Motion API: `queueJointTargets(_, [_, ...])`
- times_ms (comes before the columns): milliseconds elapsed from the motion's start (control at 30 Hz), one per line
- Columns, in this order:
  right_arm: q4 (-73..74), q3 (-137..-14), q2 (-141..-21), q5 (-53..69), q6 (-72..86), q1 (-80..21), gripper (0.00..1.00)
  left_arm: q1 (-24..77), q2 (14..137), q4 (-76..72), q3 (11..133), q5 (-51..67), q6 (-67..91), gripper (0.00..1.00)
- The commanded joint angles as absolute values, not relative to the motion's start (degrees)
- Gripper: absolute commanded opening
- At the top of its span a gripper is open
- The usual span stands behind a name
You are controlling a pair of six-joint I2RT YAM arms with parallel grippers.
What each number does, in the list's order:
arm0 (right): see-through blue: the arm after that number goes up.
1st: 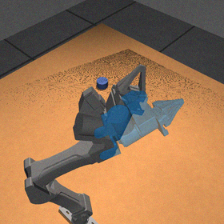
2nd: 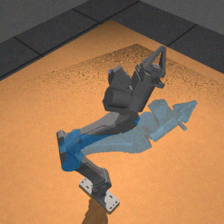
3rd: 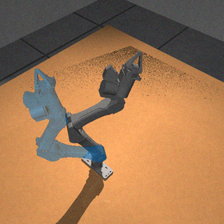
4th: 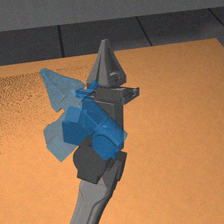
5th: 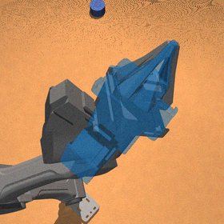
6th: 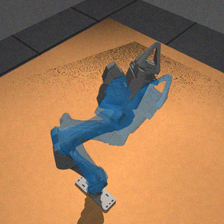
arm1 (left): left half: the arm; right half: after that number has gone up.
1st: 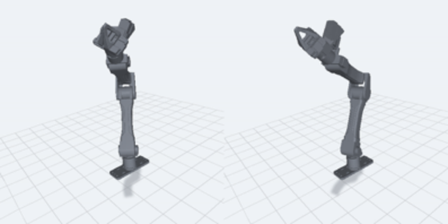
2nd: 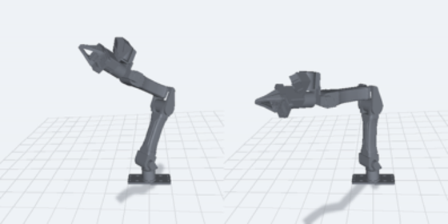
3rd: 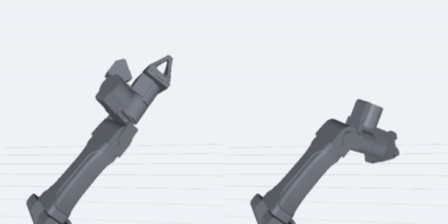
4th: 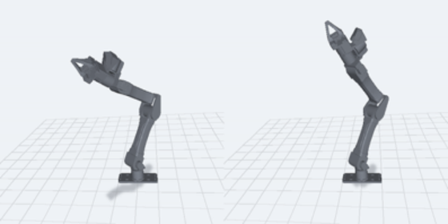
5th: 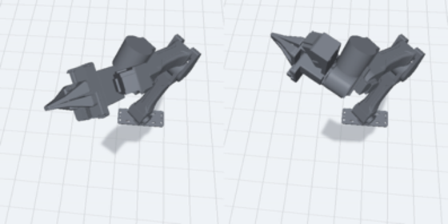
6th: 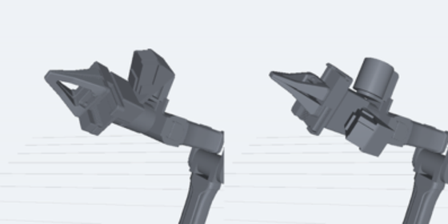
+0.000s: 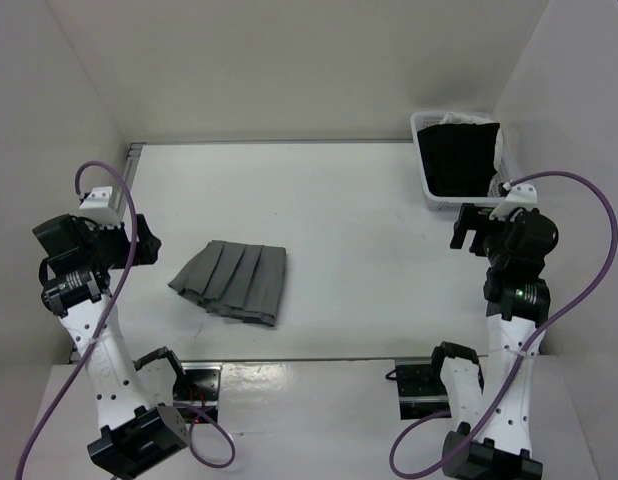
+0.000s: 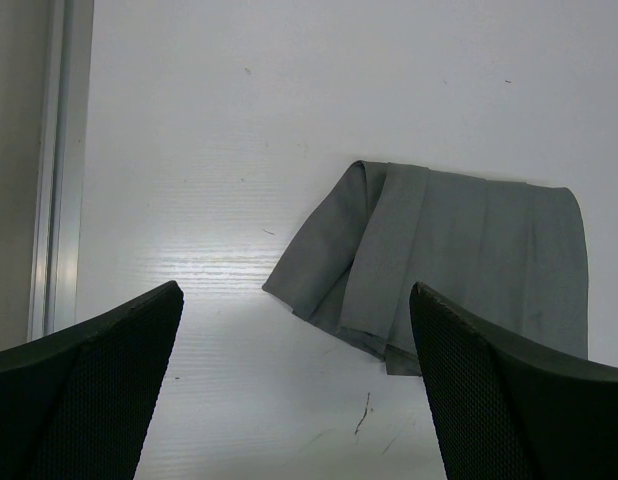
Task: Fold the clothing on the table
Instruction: Fold the skirt
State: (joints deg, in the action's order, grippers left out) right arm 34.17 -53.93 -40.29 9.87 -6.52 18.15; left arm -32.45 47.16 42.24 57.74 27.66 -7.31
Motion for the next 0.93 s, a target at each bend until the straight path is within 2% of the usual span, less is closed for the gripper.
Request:
queueJointTargets(0, [33.5,-54.0,-39.4,9.6,-7.1,18.5,0.98,-32.5,46.5,40.8,57.7,27.9,-7.6,1.0])
queueJointTargets(900, [33.5,-54.0,-39.4,10.1,-7.6,18.5,0.98,-32.5,47.0,40.8,57.7,27.9,-7.6,1.0])
